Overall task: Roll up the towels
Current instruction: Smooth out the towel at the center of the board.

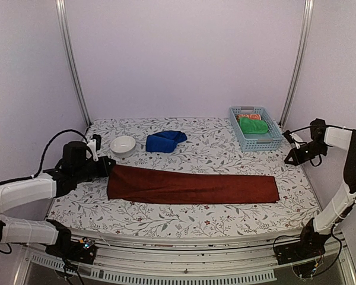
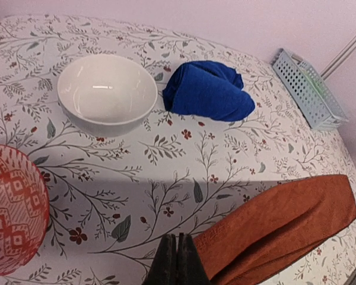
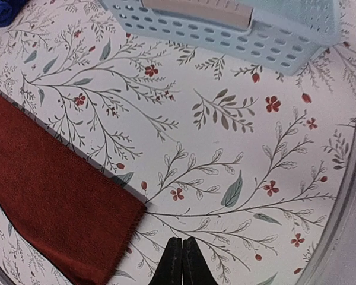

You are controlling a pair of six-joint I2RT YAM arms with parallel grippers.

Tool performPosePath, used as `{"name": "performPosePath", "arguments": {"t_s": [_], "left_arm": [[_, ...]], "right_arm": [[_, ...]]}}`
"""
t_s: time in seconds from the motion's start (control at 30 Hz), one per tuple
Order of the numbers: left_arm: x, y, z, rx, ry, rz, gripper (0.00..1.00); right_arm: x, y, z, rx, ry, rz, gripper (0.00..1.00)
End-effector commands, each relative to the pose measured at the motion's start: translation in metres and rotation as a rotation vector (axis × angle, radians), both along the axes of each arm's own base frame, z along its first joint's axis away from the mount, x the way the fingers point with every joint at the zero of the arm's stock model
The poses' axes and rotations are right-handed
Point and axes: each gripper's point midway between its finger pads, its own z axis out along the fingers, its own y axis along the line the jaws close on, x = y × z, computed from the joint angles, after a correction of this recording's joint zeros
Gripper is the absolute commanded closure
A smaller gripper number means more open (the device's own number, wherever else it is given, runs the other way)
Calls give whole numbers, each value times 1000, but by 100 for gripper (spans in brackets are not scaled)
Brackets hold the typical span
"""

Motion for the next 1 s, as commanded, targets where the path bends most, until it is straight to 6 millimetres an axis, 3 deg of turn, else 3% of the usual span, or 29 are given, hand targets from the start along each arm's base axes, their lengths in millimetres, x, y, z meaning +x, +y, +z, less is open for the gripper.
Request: {"name": "performPosePath", "arguments": {"t_s": [0.0,0.1,0.17,0.3,0.53,0.73,0.97], "left_arm": [[0,16,25,8,-104,68,100],[-7,20,37,-21,-145,83,100],[-10,24,33,-35,-133,110,100],[-13,18,7,-31,-38,84,100],[-8,11,-5,-35,14,64,100],[-4,4,-12,-36,55,42,100],[-5,3,-17,-31,75,38,100]], "right_arm": [[13,-2,54,11,-165,-7,98],[6,3,75,14,-220,4,98],[0,9,74,37,-214,21,97],[-6,23,43,39,-92,65,92],[-17,52,-4,0,66,157,78],[-15,61,-45,-4,199,172,77],[-20,69,-68,-24,265,194,76]]}}
